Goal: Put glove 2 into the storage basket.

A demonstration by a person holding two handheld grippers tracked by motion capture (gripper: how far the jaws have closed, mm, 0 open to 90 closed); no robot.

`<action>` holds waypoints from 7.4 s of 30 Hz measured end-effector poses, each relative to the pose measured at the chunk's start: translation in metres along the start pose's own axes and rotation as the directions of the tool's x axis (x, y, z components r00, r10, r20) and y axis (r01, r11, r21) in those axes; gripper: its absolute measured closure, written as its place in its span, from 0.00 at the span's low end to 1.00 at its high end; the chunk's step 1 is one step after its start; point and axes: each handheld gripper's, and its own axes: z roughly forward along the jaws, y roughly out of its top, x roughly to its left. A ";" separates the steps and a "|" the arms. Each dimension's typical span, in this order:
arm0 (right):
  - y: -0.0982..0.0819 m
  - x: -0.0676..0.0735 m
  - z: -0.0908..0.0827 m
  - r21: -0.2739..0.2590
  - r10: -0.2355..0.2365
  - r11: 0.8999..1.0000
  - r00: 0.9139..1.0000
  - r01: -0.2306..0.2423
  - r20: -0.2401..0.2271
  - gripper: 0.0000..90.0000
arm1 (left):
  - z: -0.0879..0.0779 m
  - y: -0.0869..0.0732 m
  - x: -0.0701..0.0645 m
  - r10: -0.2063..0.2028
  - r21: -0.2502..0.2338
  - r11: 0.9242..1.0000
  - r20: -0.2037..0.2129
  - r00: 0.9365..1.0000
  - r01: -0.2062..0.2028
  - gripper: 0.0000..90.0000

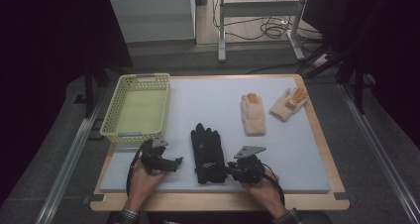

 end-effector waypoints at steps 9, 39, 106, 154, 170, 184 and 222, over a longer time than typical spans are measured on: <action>0.001 0.010 0.016 -0.026 -0.037 0.999 0.998 0.035 -0.056 0.82 | -0.019 -0.012 0.018 -0.041 0.002 0.999 -0.026 0.999 0.042 0.03; 0.047 0.026 0.059 -0.059 -0.136 0.989 0.990 0.134 -0.040 0.69 | -0.035 -0.041 0.039 -0.059 -0.018 0.998 -0.063 0.996 0.058 0.01; -0.025 -0.118 -0.029 -0.064 0.112 0.993 0.943 -0.097 0.312 0.19 | 0.027 0.067 -0.043 -0.043 0.137 0.990 0.022 0.999 0.040 0.00; -0.025 -0.117 -0.028 -0.063 0.106 0.994 0.942 -0.090 0.318 0.19 | 0.004 0.096 -0.032 0.036 0.080 0.996 -0.027 0.999 -0.034 0.81; -0.025 -0.116 -0.028 -0.064 0.109 0.994 0.941 -0.093 0.320 0.19 | -0.037 0.146 0.009 0.008 0.034 0.999 -0.115 0.993 -0.004 0.81; -0.025 -0.116 -0.028 -0.066 0.102 0.994 0.940 -0.085 0.326 0.19 | -0.073 0.149 0.075 -0.070 0.010 0.997 -0.238 0.969 0.075 0.80; -0.025 -0.117 -0.028 -0.067 0.107 0.994 0.942 -0.090 0.319 0.19 | 0.006 0.099 0.204 -0.116 0.263 0.938 -0.373 0.921 0.225 0.61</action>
